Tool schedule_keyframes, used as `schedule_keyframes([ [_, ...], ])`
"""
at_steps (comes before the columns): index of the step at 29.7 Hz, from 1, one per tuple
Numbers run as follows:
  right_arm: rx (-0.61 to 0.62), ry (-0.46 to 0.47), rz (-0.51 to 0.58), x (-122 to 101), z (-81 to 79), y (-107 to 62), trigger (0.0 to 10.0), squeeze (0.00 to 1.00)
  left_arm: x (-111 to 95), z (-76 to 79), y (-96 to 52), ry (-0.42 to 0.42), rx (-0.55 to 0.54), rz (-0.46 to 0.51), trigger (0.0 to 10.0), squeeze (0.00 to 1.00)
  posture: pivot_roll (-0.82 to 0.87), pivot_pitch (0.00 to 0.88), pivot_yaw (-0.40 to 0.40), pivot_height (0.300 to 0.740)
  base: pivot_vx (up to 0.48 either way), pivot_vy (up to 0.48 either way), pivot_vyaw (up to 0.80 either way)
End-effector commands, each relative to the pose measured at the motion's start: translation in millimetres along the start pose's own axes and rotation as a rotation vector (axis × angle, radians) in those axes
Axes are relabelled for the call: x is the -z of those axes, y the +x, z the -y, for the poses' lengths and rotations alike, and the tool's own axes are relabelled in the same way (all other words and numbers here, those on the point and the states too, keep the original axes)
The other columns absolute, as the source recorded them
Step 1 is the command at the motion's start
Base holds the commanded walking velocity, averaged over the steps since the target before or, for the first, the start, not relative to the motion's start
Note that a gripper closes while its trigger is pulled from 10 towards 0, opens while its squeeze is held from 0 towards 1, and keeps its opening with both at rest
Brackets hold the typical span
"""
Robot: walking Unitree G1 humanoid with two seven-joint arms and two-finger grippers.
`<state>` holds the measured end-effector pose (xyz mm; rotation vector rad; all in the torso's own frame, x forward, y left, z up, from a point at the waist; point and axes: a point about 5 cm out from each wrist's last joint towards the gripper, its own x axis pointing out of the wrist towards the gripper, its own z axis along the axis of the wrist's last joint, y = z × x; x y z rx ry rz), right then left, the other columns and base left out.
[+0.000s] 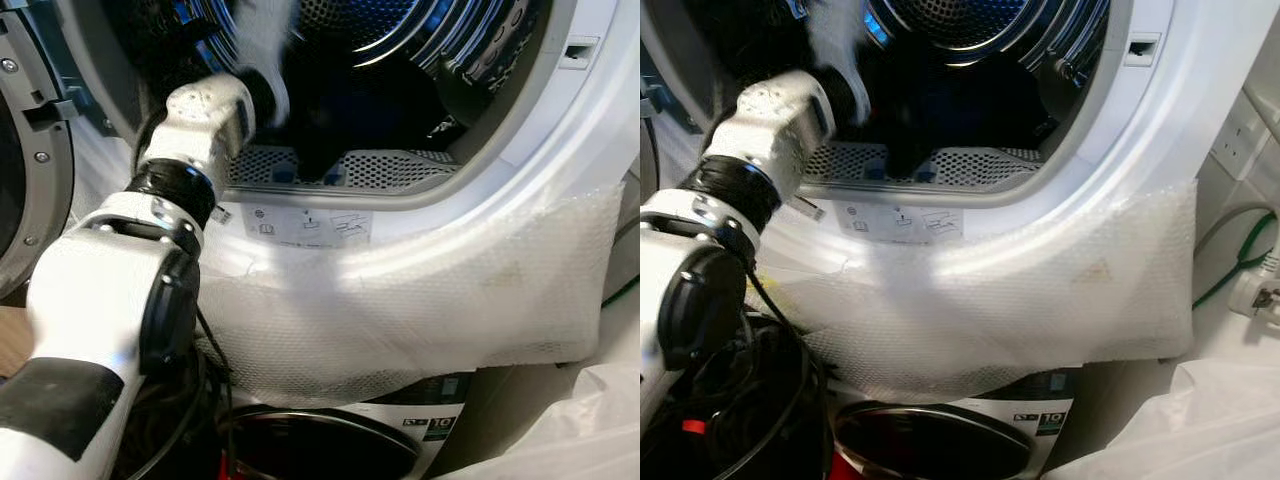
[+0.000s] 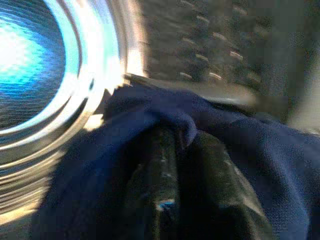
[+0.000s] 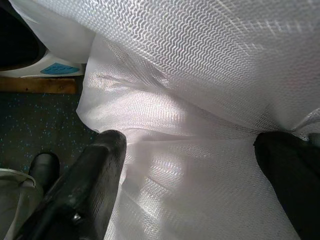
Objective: Clothes washing
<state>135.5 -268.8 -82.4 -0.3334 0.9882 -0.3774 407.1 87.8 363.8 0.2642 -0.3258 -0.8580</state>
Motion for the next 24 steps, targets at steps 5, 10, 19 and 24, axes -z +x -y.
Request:
schedule_keyframes([
  [5, 0.055, -0.003, -0.003, 1, 15.1, 2.0, 10.0, 0.00, -19, -2.9, -2.3, 0.061, 0.046, 0.086, 10.0, 1.00, -0.02, 0.000, -0.021, 0.740, 0.000, 0.000, 0.00],
  [10, 0.047, 0.003, 0.008, -4, 11.6, 2.6, 10.0, 0.00, -32, -7.5, -5.8, 0.077, 0.045, 0.148, 10.0, 1.00, -0.01, 0.000, -0.028, 0.740, 0.000, 0.000, 0.00],
  [19, 0.042, -0.002, 0.006, -3, 9.2, 2.1, 10.0, 0.00, -28, -1.4, -9.7, 0.098, 0.188, 0.142, 10.0, 1.00, -0.01, 0.000, -0.015, 0.740, 0.000, 0.000, 0.00],
  [24, 0.039, 0.006, 0.003, -2, 6.5, 1.5, 10.0, 0.00, -33, -2.8, -15.1, 0.121, 0.231, 0.182, 10.0, 1.00, -0.01, 0.000, 0.001, 0.740, 0.000, 0.000, 0.00],
])
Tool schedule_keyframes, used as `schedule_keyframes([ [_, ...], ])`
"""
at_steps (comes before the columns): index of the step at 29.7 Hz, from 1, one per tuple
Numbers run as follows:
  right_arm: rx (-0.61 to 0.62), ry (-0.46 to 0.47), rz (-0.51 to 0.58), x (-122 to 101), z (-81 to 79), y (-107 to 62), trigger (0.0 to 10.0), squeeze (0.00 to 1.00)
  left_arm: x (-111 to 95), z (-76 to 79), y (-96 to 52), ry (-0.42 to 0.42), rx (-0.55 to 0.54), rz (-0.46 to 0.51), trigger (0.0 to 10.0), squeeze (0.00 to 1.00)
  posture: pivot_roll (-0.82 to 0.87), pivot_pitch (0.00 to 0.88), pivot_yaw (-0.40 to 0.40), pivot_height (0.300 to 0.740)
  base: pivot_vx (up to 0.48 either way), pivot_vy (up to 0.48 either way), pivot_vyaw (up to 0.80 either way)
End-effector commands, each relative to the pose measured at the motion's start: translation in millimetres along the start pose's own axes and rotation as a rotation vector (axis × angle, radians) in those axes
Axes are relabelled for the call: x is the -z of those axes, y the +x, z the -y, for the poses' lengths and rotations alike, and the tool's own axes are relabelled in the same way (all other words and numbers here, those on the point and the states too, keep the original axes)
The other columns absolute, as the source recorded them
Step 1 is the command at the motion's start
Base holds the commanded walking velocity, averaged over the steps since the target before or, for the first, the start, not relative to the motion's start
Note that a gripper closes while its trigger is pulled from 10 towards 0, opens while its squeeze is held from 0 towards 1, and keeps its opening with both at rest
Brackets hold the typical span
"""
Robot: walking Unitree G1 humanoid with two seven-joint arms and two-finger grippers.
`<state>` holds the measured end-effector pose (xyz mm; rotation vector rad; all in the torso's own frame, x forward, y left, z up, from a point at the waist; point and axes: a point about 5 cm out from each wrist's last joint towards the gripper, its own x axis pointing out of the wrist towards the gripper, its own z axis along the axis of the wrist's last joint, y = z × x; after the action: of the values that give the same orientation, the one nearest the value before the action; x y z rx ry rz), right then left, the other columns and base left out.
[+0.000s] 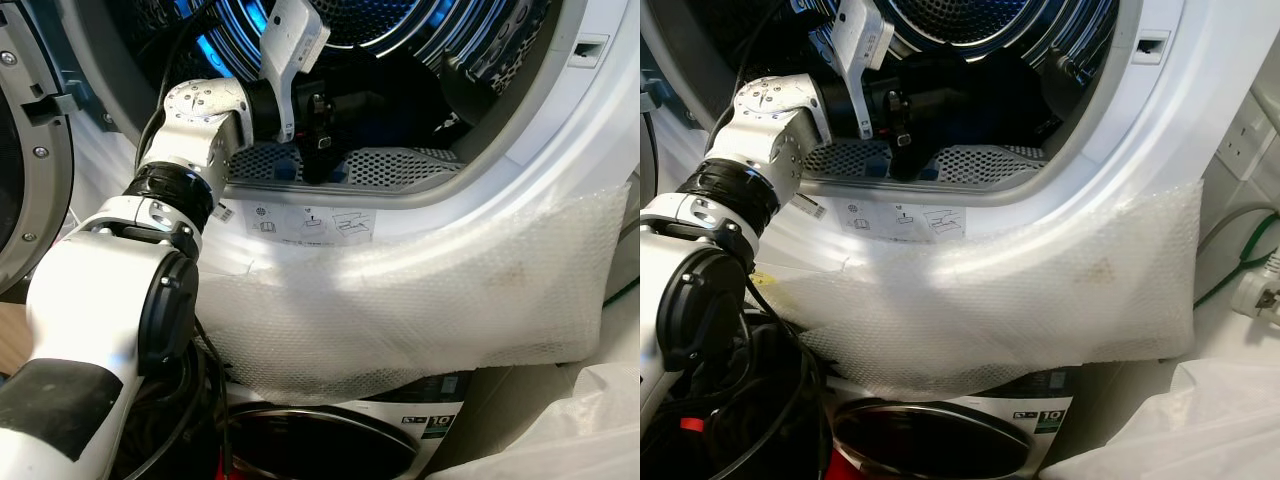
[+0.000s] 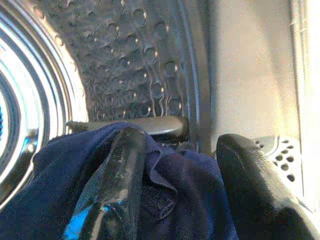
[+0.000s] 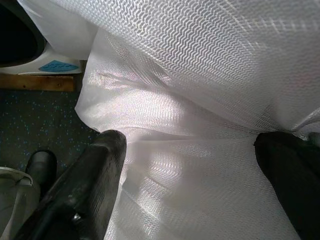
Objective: Clothes washing
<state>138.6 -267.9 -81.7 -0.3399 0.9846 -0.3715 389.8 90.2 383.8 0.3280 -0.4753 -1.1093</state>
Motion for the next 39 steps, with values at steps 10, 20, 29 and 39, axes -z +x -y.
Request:
schedule_keyframes([
  [10, 0.033, 0.020, -0.015, 5, 0.6, -1.4, 10.0, 0.00, -22, -1.5, -20.5, 0.097, 0.145, 0.117, 10.0, 1.00, -0.01, 0.000, 0.024, 0.740, 0.000, 0.000, 0.00],
  [20, 0.035, 0.029, -0.021, 7, -1.8, -2.3, 10.0, 0.00, -46, 23.1, -42.8, 0.136, 0.309, 0.234, 10.0, 1.00, 0.01, 0.000, 0.025, 0.740, 0.000, 0.000, 0.00],
  [29, 0.030, 0.021, -0.015, 4, -5.1, -2.3, 10.0, 0.00, -37, 48.6, -92.3, -0.105, 0.396, 0.240, 10.0, 1.00, 0.04, 0.000, 0.021, 0.740, 0.000, 0.000, 0.00],
  [39, 0.026, 0.022, -0.013, 1, -8.5, -2.1, 10.0, 0.00, 3, 148.3, -88.7, -0.491, 0.802, 0.105, 10.0, 1.00, 0.06, 0.000, 0.022, 0.740, 0.000, 0.000, 0.00],
])
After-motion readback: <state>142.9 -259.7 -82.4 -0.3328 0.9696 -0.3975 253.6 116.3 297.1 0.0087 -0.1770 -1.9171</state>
